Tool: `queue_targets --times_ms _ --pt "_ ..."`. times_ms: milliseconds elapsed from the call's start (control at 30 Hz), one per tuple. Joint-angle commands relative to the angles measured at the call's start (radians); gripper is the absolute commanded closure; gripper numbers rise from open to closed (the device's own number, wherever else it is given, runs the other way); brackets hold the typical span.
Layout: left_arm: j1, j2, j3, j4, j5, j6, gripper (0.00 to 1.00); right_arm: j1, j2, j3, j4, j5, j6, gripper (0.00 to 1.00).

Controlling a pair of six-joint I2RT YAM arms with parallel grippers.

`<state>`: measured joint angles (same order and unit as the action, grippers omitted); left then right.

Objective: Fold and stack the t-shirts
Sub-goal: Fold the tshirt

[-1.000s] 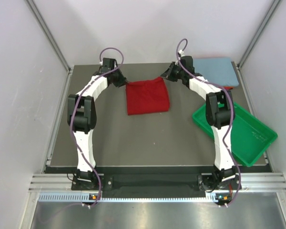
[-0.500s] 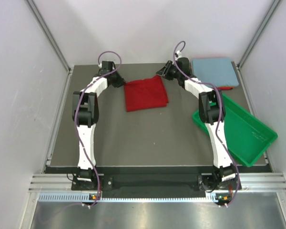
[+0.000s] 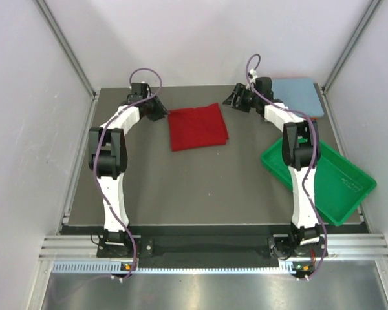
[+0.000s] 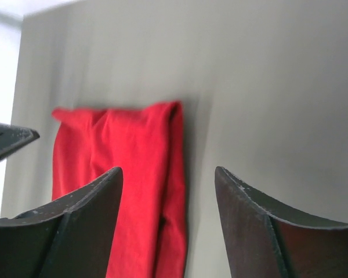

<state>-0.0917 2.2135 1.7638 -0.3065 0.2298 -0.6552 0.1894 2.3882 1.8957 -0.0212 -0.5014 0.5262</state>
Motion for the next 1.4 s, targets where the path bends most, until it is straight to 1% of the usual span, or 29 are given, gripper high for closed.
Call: queue_targets --times_ms 0,100,167,300,367,433,467,500,567,600,633,700,733,767,800,867,900,933,1000,1033,1067,1133,1267,1367 --pt "-0.017 -0.042 -0.055 0.11 0.213 -0.001 0.64 0.025 -0.078 -0.035 -0.072 -0.077 -0.12 0.35" --pt "-0.016 0.034 -0.021 0.141 0.307 -0.008 0.64 0.036 -0.072 -0.06 -0.094 -0.097 -0.152 0.34" --pt "-0.016 0.092 0.035 0.13 0.307 0.006 0.65 0.039 -0.063 -0.067 -0.103 -0.101 -0.163 0.34" --pt "-0.013 0.147 0.104 0.103 0.246 0.038 0.65 0.039 -0.04 -0.076 -0.126 -0.124 -0.178 0.33" --pt "-0.008 0.175 0.153 0.083 0.178 0.057 0.65 0.047 -0.04 -0.095 -0.129 -0.131 -0.181 0.33" --pt "-0.005 0.218 0.203 0.017 0.129 0.075 0.64 0.053 -0.049 -0.13 -0.117 -0.138 -0.175 0.34" --pt "-0.002 0.233 0.25 -0.005 0.128 0.081 0.64 0.064 -0.055 -0.144 -0.112 -0.143 -0.175 0.34" --pt "0.001 0.242 0.264 -0.034 0.129 0.081 0.65 0.068 -0.07 -0.161 -0.102 -0.143 -0.161 0.36" --pt "0.007 0.236 0.264 -0.045 0.129 0.075 0.65 0.079 -0.092 -0.22 -0.057 -0.143 -0.143 0.42" --pt "0.007 0.224 0.247 -0.048 0.128 0.077 0.65 0.081 -0.11 -0.24 -0.042 -0.143 -0.115 0.44" --pt "0.006 0.189 0.238 -0.066 0.12 0.088 0.65 0.081 -0.121 -0.277 -0.027 -0.138 -0.098 0.5" --pt "0.004 0.125 0.215 -0.118 0.073 0.098 0.64 0.081 -0.147 -0.311 0.007 -0.129 -0.063 0.54" --pt "0.004 0.1 0.198 -0.178 0.057 0.114 0.64 0.082 -0.158 -0.346 0.013 -0.124 -0.052 0.58" --pt "0.0 0.072 0.172 -0.193 0.042 0.121 0.64 0.082 -0.17 -0.365 0.051 -0.123 -0.033 0.6" --pt "-0.008 0.007 0.089 -0.2 0.033 0.13 0.63 0.084 -0.19 -0.401 0.072 -0.12 -0.023 0.63" --pt "-0.017 -0.063 -0.008 -0.183 0.029 0.15 0.61 0.09 -0.205 -0.429 0.118 -0.124 0.004 0.71" --pt "-0.023 -0.124 -0.07 -0.162 0.04 0.157 0.6 0.093 -0.216 -0.443 0.127 -0.126 0.014 0.74" --pt "-0.023 -0.15 -0.161 -0.146 0.045 0.158 0.6 0.093 -0.219 -0.449 0.133 -0.127 0.021 0.76" --pt "-0.023 -0.201 -0.246 -0.096 0.06 0.158 0.59 0.099 -0.234 -0.457 0.139 -0.126 0.034 0.71" --pt "-0.023 -0.207 -0.288 -0.095 0.083 0.154 0.59 0.101 -0.242 -0.464 0.138 -0.123 0.037 0.62" --pt "-0.025 -0.21 -0.302 -0.1 0.1 0.155 0.59 0.102 -0.25 -0.469 0.138 -0.118 0.037 0.57" --pt "-0.026 -0.213 -0.325 -0.106 0.147 0.155 0.59 0.107 -0.277 -0.489 0.126 -0.098 0.034 0.51" --pt "-0.031 -0.222 -0.414 -0.019 0.219 0.138 0.59 0.122 -0.317 -0.538 0.124 -0.081 0.028 0.51" --pt "-0.029 -0.207 -0.42 0.009 0.229 0.134 0.59 0.13 -0.328 -0.575 0.142 -0.078 0.038 0.52"
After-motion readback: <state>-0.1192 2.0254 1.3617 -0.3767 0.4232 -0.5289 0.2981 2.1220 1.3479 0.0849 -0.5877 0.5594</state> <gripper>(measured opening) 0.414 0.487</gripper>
